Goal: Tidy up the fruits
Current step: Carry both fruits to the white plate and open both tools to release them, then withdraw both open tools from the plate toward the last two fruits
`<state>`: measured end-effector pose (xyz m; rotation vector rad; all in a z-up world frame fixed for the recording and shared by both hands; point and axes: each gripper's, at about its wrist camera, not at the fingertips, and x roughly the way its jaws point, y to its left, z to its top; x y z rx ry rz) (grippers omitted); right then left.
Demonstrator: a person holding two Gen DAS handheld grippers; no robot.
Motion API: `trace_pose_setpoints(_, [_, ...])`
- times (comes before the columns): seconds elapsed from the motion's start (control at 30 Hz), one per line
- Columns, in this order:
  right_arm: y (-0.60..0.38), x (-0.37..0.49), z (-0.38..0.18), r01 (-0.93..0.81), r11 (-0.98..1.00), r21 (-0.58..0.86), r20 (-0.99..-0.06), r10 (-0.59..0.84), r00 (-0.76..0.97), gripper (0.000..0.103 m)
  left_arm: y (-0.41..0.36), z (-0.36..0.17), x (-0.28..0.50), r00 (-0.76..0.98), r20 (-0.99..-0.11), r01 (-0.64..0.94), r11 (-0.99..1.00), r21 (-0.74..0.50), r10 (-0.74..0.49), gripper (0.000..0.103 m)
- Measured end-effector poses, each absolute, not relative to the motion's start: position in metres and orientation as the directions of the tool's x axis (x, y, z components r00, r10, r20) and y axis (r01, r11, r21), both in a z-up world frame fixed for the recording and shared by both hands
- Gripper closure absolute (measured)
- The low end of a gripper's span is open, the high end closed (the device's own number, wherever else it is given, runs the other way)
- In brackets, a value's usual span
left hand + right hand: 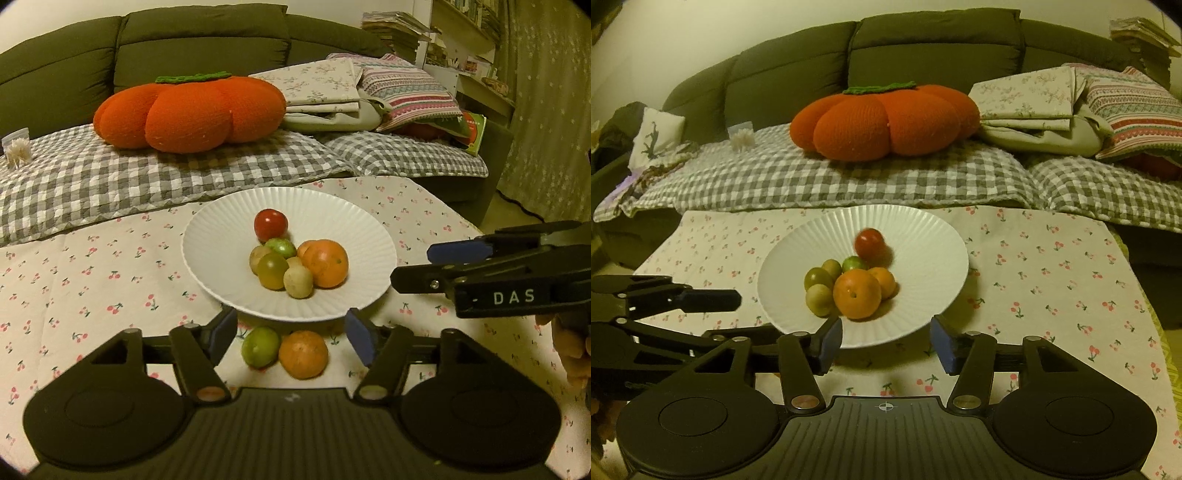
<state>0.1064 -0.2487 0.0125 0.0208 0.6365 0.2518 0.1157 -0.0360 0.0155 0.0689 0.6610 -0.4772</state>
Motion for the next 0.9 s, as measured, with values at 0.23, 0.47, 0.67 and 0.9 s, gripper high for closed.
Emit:
trace_pose_setpoints(0.23, [-0.244, 0.098, 0.011, -0.249, 0.966, 0.076, -0.593, 0.245, 0.767, 0.04, -0.022, 0.014, 0.104, 0.681, -0.617, 0.437, 0.895, -0.089, -0.394, 0.029])
trace_pose_setpoints(0.47, [-0.238, 0.09, 0.011, -0.27, 0.961, 0.065, -0.597, 0.254, 0.761, 0.03, -0.011, 0.011, 0.094, 0.679, -0.626, 0.431, 0.898, -0.084, -0.384, 0.022])
trace_pose_setpoints(0.67, [-0.235, 0.085, 0.009, -0.274, 0.96, 0.055, -0.601, 0.251, 0.759, 0.02, -0.005, 0.008, 0.086, 0.681, -0.634, 0.426, 0.902, -0.064, -0.367, 0.009])
trace_pose_setpoints(0.9, [-0.233, 0.081, 0.004, -0.267, 0.963, 0.043, -0.612, 0.237, 0.755, 0.009, 0.0, 0.001, 0.079, 0.673, -0.656, 0.416, 0.908, -0.046, -0.342, 0.004])
